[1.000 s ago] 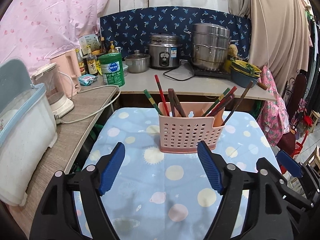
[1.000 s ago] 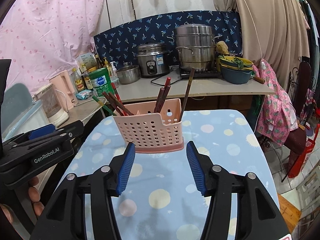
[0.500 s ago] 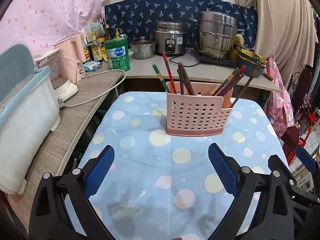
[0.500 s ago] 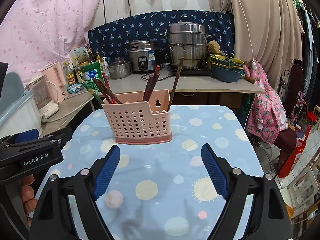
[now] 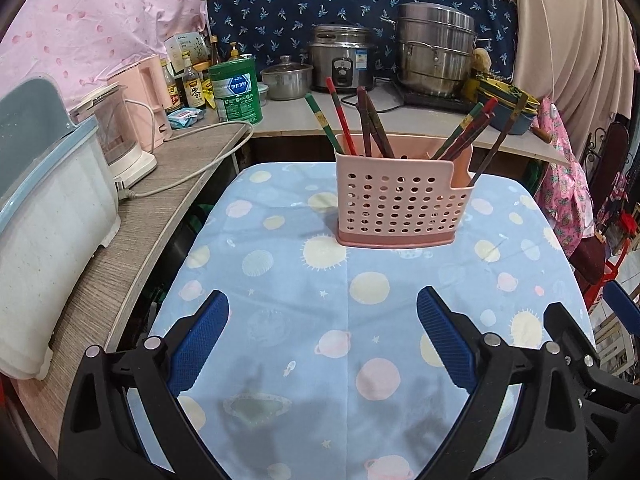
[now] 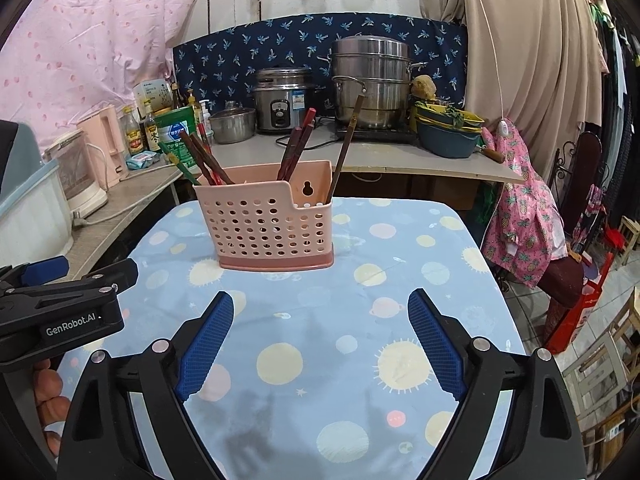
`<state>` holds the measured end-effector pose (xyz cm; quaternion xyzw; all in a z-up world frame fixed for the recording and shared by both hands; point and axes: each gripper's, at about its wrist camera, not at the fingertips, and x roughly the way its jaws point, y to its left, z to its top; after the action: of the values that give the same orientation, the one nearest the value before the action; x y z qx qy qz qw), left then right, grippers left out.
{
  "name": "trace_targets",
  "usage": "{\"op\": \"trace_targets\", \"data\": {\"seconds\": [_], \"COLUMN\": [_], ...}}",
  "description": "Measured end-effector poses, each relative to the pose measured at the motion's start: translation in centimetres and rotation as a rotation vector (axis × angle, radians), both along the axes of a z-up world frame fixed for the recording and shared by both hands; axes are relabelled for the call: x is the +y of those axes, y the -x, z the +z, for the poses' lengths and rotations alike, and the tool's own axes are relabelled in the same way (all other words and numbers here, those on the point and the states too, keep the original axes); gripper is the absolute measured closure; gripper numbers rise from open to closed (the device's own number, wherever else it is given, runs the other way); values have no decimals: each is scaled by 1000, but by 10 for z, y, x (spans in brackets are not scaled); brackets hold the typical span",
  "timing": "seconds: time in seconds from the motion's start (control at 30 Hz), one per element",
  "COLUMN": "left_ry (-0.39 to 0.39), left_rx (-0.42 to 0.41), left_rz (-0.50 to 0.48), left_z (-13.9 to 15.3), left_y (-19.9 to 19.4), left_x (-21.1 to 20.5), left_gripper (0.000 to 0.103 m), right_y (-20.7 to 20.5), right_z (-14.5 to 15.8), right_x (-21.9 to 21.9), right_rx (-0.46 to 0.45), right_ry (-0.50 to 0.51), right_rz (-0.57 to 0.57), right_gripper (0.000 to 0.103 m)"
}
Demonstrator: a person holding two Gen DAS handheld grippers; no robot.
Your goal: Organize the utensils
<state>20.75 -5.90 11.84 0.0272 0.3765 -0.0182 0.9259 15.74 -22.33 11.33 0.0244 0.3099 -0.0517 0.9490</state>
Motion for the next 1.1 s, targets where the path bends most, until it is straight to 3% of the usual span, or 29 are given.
{"op": "trace_targets", "data": {"seconds": [1.1], "left_ry": [-3], "left_rx": [-10], "left_rz": [19], "left_z": [-7], "left_y": [-7], "left_x": [4], "left_gripper": [9], "right_y": [-8], "right_z": [-10], "right_x": [4], "right_rx": [32], "right_ry": [-32], "right_rz": [4], "right_gripper": [18]}}
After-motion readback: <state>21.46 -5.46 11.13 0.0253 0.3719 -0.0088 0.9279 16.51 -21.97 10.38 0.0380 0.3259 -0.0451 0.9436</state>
